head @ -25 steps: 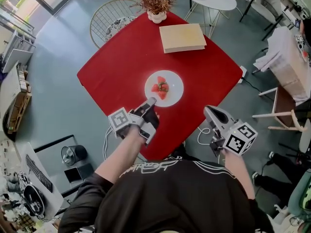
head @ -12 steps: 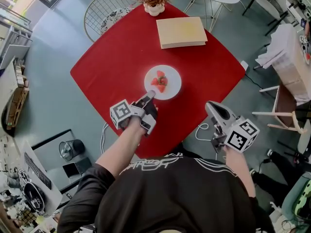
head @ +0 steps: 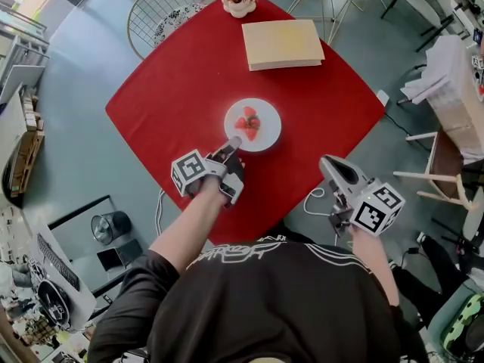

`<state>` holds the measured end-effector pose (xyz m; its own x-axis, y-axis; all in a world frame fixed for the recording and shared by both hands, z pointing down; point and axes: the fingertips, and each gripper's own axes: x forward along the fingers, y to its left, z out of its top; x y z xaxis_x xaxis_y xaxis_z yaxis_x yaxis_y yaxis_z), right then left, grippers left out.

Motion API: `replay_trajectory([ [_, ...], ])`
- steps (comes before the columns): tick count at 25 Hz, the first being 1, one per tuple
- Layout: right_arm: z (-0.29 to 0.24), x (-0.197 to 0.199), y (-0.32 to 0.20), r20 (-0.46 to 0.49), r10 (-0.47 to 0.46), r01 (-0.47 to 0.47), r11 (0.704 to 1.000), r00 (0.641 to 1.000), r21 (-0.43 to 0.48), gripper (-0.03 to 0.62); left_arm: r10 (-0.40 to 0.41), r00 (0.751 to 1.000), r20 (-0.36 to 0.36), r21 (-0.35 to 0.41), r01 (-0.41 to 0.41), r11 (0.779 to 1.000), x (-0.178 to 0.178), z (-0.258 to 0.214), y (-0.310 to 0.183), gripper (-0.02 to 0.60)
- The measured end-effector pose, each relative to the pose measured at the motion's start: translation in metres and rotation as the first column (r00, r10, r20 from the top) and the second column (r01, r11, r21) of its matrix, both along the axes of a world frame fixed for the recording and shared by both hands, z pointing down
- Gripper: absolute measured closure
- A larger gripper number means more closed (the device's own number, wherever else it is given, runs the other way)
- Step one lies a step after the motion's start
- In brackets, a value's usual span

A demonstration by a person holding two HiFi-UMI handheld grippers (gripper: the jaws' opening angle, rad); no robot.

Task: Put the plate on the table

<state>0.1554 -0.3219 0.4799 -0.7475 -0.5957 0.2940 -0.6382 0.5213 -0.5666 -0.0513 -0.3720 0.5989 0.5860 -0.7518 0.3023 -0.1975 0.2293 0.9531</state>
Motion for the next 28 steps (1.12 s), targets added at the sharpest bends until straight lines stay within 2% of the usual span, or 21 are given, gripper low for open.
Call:
replay_trajectory([
  [6, 0.002, -0.001, -0.001, 0.003, -0.002, 0.002, 1.000, 1.000, -0.007, 0.586, 0.001, 1.000, 0.030, 0.003, -0.001, 1.000, -0.001, 0.000, -0.001, 0.561],
  [10, 0.002, 0.000, -0.001, 0.011, -0.005, 0.005, 1.000, 1.000, -0.019, 0.586, 0.002, 1.000, 0.020, 0.008, -0.003, 1.000, 0.000, -0.001, -0.001, 0.554],
  [13, 0.005, 0.001, -0.001, 0.011, 0.001, 0.000, 1.000, 1.000, -0.025, 0.586, 0.016, 1.000, 0.006, 0.021, -0.016, 1.000, 0.002, -0.002, -0.003, 0.459],
  [16, 0.007, 0.002, -0.002, 0.011, 0.015, -0.014, 0.999, 1.000, -0.037, 0.586, 0.042, 0.999, 0.015, 0.059, -0.043, 0.997, 0.005, -0.007, -0.003, 0.398],
  [21, 0.006, 0.002, -0.005, 0.034, 0.019, -0.017, 0.998, 0.999, -0.054, 0.586, 0.081, 0.996, 0.036, 0.137, -0.085, 0.987, 0.013, -0.018, -0.006, 0.344],
  [28, 0.009, -0.005, -0.002, 0.039, 0.009, -0.006, 0.997, 0.999, -0.071, 0.586, 0.130, 0.980, 0.150, 0.169, -0.155, 0.973, 0.015, -0.021, -0.005, 0.311],
])
